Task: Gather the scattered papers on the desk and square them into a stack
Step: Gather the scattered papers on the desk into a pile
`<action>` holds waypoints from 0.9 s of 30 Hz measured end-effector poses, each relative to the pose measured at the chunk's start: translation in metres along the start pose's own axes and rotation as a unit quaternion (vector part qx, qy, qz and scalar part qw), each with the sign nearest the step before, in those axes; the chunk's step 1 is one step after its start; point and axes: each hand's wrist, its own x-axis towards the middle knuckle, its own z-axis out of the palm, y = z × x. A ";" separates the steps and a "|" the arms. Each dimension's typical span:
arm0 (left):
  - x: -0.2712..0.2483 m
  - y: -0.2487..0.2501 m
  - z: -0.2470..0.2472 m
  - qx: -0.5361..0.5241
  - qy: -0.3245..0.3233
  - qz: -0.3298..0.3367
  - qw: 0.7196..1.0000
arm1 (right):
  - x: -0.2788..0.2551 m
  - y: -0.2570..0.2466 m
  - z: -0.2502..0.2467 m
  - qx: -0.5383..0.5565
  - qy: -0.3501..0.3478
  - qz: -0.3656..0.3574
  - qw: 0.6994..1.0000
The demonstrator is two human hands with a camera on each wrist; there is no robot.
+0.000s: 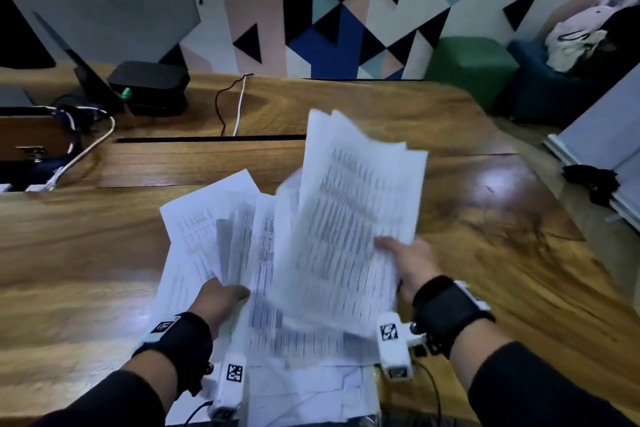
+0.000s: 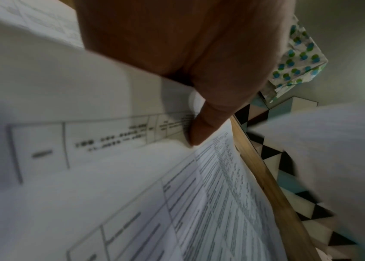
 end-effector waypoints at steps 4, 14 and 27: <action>-0.013 0.013 -0.002 -0.025 -0.025 -0.027 0.999 | -0.002 0.064 0.016 -0.173 -0.026 0.072 0.982; -0.014 0.010 0.003 -0.051 -0.038 0.023 0.998 | -0.016 0.085 0.032 -0.355 -0.111 0.020 0.928; -0.039 0.041 -0.009 -0.108 -0.168 0.073 0.977 | 0.004 0.029 -0.019 -0.065 -0.132 -0.027 0.989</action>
